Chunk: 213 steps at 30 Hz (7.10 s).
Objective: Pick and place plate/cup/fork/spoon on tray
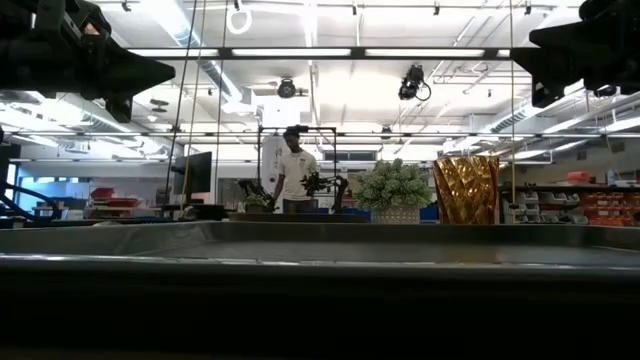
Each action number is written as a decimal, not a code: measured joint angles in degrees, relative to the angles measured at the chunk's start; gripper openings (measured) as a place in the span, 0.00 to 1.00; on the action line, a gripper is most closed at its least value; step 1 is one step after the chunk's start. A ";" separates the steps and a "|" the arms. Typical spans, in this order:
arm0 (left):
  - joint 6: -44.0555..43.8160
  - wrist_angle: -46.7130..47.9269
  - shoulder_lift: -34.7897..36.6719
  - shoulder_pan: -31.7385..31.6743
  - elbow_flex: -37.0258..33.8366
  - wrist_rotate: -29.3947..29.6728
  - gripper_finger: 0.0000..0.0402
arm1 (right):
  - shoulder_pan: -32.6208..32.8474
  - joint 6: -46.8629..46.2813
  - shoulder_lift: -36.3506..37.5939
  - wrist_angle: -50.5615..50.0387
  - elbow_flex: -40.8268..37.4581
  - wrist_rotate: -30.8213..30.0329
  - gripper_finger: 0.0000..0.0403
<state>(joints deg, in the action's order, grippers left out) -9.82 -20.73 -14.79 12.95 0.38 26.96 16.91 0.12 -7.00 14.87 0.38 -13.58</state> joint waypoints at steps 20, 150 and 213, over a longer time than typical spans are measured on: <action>-0.74 -7.16 -0.30 -0.28 -0.02 0.56 0.03 | -0.02 0.02 0.02 0.00 -0.01 0.00 0.38; 33.77 34.22 -109.72 -20.06 102.14 -30.82 0.26 | -29.44 -43.45 -33.04 -42.28 19.22 -10.82 0.38; 33.02 59.13 -109.50 -15.95 114.87 -32.50 0.04 | -33.98 -33.50 -28.91 -32.34 19.24 0.99 0.38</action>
<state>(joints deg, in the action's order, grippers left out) 23.19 38.40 -124.29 -3.00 115.26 -5.54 -17.08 -33.38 -35.91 -17.46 19.62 -12.60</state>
